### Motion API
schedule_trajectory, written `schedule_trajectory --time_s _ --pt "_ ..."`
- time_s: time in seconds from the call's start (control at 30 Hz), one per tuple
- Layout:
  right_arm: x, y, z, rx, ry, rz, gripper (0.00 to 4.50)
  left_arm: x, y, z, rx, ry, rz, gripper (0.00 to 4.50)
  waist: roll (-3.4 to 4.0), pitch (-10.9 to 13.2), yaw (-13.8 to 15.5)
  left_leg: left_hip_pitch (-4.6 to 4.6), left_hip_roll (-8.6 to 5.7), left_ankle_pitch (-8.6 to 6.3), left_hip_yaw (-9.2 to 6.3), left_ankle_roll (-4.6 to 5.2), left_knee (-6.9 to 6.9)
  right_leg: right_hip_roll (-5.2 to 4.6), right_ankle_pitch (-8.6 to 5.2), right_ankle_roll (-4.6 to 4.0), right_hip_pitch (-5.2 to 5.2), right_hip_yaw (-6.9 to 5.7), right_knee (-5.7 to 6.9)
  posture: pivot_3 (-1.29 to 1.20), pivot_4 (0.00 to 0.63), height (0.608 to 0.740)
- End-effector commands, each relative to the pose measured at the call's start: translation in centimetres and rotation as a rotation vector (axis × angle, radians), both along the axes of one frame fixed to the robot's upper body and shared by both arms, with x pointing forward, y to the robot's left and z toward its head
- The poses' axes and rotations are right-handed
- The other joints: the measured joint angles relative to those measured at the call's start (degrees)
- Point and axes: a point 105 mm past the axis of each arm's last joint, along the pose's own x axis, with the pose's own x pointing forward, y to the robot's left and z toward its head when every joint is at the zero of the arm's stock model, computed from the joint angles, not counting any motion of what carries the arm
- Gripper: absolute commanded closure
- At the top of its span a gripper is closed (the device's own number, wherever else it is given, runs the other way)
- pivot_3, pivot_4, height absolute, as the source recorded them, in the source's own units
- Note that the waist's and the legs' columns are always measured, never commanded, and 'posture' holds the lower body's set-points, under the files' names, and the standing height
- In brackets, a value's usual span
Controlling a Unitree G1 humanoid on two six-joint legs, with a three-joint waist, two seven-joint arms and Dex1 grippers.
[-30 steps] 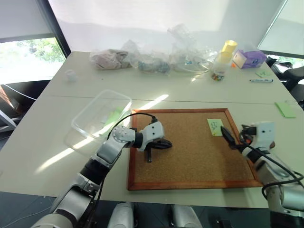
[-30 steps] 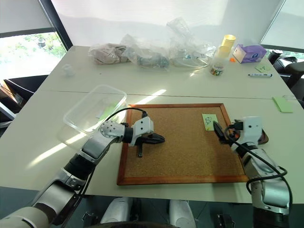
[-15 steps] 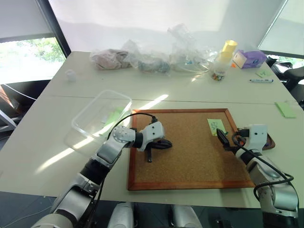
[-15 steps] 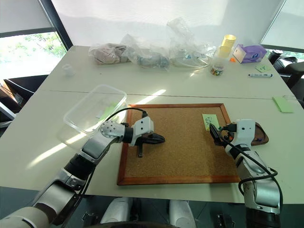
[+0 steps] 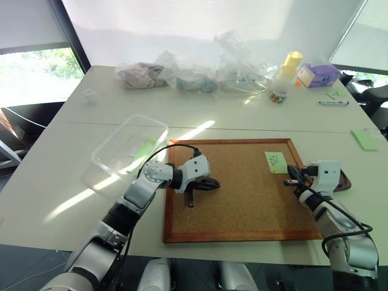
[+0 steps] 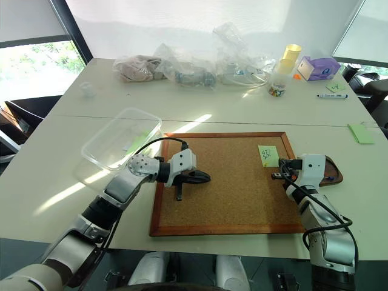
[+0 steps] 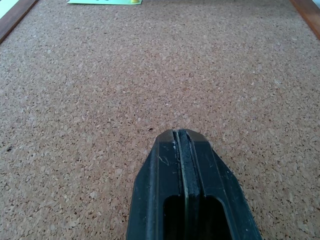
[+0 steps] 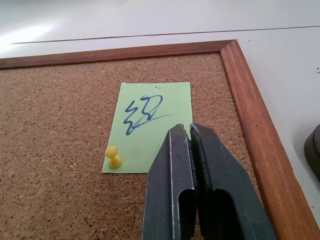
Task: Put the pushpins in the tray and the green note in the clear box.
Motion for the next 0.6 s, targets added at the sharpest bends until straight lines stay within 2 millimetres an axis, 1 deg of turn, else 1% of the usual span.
schedule_trajectory --time_s 0.03,0.27,0.43,0.6 --pt "0.1 -1.1 2.2 -0.002 -0.1 -0.043 4.47 -0.6 0.2 -1.4 0.045 0.037 -0.015 4.5 0.0 0.0 0.0 0.0 0.0 0.0 0.0 0.0 0.0 0.0 0.0 0.0 0.0 0.0 0.0 0.0 0.15 0.74" --pt "0.1 -2.6 4.3 -0.036 -0.195 -0.102 4.47 -0.6 0.4 -1.7 0.064 0.032 -0.02 4.5 0.02 0.01 0.02 -0.01 0.0 0.0 0.0 0.0 0.0 0.0 0.0 0.0 -0.01 0.0 0.0 0.0 0.15 0.74" --pt "0.0 -3.2 4.9 -0.046 -0.222 -0.129 4.47 -0.6 0.4 -1.7 0.07 0.03 -0.022 4.5 0.02 0.01 0.0 -0.01 -0.01 0.0 0.0 0.0 0.0 -0.01 0.0 0.0 -0.01 0.0 0.0 0.0 0.15 0.74" --pt "0.1 -3.2 5.1 -0.037 -0.234 -0.128 4.47 -0.6 0.4 -1.8 0.072 0.033 -0.023 4.5 0.02 0.01 0.0 -0.01 -0.01 0.0 0.01 0.0 0.0 0.0 0.0 0.0 -0.01 0.0 0.0 0.0 0.15 0.74"
